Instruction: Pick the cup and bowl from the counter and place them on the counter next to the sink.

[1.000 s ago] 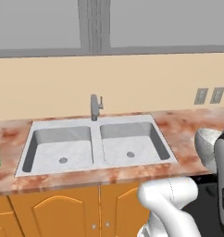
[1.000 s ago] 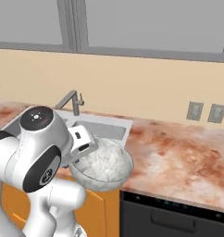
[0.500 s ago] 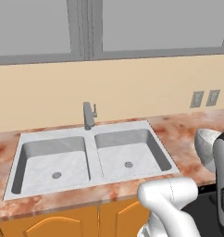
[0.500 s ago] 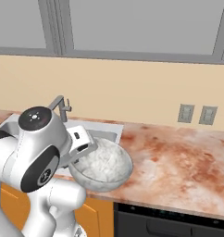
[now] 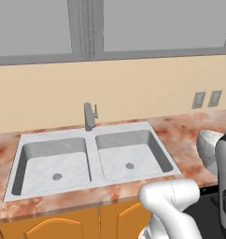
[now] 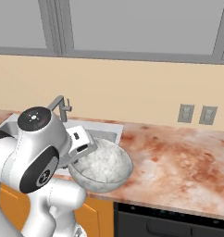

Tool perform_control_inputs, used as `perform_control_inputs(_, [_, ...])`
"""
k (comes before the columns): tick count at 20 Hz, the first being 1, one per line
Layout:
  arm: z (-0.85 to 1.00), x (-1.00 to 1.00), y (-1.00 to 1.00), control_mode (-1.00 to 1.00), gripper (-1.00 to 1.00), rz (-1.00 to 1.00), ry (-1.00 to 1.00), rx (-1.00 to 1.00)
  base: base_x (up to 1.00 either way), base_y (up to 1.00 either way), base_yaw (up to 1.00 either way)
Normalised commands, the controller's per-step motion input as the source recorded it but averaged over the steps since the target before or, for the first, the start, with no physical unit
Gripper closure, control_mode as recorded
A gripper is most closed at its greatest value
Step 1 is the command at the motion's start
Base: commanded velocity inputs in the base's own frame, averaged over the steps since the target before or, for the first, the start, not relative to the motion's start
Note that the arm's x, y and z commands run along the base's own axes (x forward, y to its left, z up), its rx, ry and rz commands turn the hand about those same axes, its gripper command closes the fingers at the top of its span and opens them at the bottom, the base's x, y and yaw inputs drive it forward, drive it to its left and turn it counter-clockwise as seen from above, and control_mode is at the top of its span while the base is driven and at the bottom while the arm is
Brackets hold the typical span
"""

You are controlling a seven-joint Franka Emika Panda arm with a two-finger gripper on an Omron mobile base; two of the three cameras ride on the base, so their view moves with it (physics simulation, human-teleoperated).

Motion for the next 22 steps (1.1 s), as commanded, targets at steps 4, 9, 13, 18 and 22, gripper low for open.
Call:
perform_control_inputs(4, [0.00, 0.00, 0.00, 1.00, 1.00, 0.00, 0.00, 0.00, 0.00, -0.01, 0.00])
perform_control_inputs(9, [0.00, 0.00, 0.00, -1.00, 1.00, 0.00, 0.00, 0.00, 0.00, 0.00, 0.00])
perform_control_inputs(13, [0.00, 0.00, 0.00, -1.00, 1.00, 0.00, 0.00, 0.00, 0.00, 0.00, 0.00])
perform_control_inputs(18, [0.00, -0.06, 0.01, -1.00, 1.00, 0.03, -0.04, 0.00, 0.00, 0.00, 0.00])
perform_control_inputs(22, [0.00, 0.25, 0.00, -1.00, 1.00, 0.15, -0.03, 0.00, 0.00, 0.00, 0.00])
